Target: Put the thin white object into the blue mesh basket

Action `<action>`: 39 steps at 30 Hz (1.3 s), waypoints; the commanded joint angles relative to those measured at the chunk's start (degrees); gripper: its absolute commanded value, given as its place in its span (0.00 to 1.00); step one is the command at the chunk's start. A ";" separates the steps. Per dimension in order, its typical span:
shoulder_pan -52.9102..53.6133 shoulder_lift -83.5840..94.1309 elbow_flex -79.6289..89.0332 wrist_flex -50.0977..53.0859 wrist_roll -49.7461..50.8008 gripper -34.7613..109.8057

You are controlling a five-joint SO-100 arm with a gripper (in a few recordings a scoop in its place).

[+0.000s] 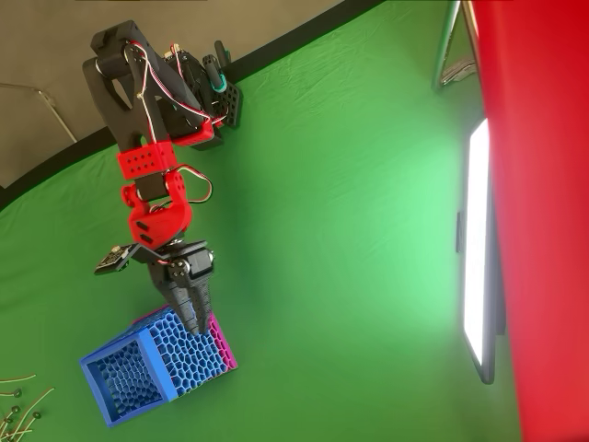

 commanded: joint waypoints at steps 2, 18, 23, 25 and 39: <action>-2.55 9.40 5.19 2.64 8.53 0.28; -7.29 51.15 31.46 26.72 33.75 0.24; -7.73 61.26 36.56 33.75 39.02 0.24; -7.73 63.90 37.88 35.77 40.52 0.24; -5.89 64.42 39.02 45.09 53.96 0.24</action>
